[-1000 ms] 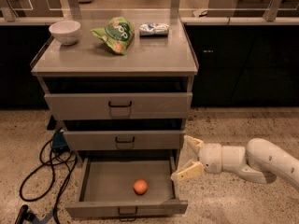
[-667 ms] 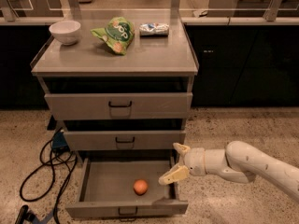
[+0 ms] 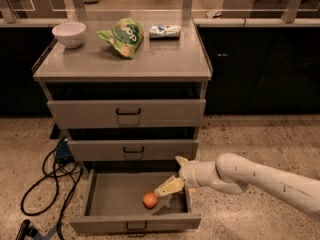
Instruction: Pick orange from bottom drawer and place on counter
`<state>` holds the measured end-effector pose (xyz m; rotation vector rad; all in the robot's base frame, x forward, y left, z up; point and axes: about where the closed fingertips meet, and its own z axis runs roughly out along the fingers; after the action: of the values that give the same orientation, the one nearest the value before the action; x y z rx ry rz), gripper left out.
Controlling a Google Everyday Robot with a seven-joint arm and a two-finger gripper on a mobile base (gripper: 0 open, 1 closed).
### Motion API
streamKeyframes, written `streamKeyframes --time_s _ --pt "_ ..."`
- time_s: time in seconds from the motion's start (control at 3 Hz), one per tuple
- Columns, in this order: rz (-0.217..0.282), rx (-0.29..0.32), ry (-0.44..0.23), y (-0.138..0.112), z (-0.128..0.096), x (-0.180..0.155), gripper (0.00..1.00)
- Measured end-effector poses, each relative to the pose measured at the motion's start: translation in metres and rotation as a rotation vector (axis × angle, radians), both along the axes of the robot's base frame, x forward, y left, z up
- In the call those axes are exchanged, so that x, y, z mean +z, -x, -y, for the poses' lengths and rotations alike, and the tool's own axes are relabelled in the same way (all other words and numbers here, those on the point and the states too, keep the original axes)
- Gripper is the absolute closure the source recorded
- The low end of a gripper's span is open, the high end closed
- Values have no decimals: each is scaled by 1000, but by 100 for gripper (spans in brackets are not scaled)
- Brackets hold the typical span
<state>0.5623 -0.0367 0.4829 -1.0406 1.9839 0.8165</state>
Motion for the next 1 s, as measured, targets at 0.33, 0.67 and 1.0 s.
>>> streamKeyframes --time_s 0.33,0.67,1.0 --pt "0 -1 0 0 0 0 0" --pt "13 -24 82 -2 -3 -8 0" --pt "-32 -65 243 -3 -10 -58 0"
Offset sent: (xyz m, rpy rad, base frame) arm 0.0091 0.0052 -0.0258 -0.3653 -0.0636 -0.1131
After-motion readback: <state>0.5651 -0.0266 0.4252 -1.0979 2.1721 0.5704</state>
